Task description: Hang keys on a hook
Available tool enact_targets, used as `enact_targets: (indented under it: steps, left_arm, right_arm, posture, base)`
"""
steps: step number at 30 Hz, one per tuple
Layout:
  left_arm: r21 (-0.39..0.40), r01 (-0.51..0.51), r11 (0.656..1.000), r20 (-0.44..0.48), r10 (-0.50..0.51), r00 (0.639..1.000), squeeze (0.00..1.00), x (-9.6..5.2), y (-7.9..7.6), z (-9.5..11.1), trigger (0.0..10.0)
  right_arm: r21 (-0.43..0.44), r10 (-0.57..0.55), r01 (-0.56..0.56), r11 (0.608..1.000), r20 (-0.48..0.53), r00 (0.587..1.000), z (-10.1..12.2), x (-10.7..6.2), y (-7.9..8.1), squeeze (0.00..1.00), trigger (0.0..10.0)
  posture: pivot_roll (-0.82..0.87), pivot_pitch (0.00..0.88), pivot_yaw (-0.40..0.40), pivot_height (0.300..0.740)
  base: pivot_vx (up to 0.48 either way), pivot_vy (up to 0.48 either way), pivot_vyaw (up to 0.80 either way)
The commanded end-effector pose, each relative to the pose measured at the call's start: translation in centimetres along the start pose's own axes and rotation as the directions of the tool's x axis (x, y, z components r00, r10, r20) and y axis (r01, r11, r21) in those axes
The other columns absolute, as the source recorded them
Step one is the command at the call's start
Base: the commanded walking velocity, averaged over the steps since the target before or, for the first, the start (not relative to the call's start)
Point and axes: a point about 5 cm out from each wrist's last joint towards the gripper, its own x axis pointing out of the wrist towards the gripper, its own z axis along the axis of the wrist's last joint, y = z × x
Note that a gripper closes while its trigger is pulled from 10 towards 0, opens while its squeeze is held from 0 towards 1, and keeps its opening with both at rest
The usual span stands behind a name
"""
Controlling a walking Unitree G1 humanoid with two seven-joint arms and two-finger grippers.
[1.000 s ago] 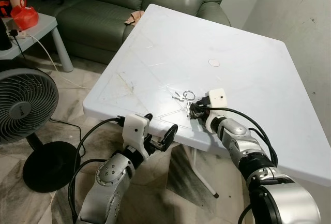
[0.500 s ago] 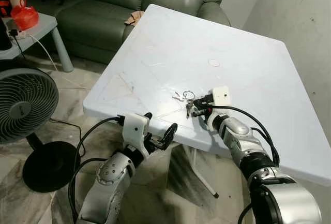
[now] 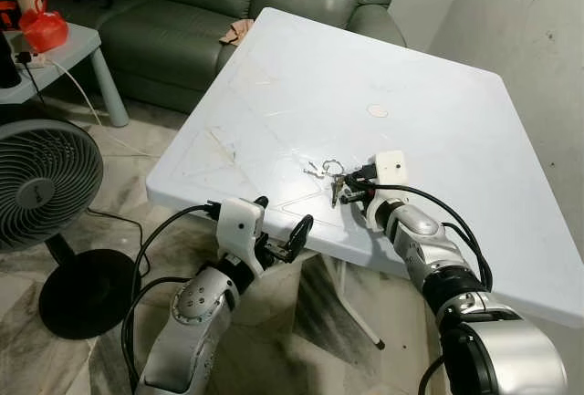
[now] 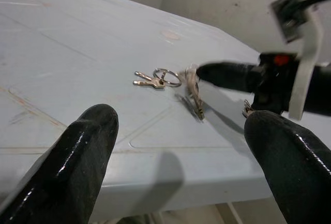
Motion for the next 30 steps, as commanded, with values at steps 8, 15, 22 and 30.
enact_targets:
  steps: [8,15,22,30]
  left_arm:
    - [0.022,0.005,1.0,0.019,-0.005,1.0,0.0,0.8,0.0,0.5,10.0]
    - [0.044,-0.029,0.999,0.037,0.027,0.999,0.0,1.4,0.8,1.0,10.0]
    - [0.046,-0.156,0.987,0.086,0.152,0.985,0.0,2.5,2.9,2.4,10.0]
    - [0.037,-0.179,0.983,0.127,0.174,0.977,0.0,3.4,3.7,3.3,10.0]
  right_arm:
    - [0.028,-0.04,0.033,0.999,0.28,0.959,3.7,-0.9,-1.5,0.0,10.0]
    - [-0.007,-0.207,0.217,0.976,0.273,0.939,3.4,-2.1,-3.2,0.0,10.0]
    - [-0.093,-0.271,0.322,0.942,0.356,0.894,3.3,-5.1,-3.7,0.0,10.0]
    - [-0.752,-0.068,0.189,0.631,0.188,0.98,2.9,-7.8,-3.8,0.0,10.0]
  posture:
    - [0.09,0.084,-0.189,0.74]
    - [0.09,0.065,-0.181,0.74]
    - [0.07,0.028,-0.166,0.74]
    - [0.04,0.0,-0.167,0.74]
  base:
    - [0.0,0.0,0.0]
    - [0.0,0.0,0.0]
    - [0.0,0.0,0.0]
    - [0.0,0.0,0.0]
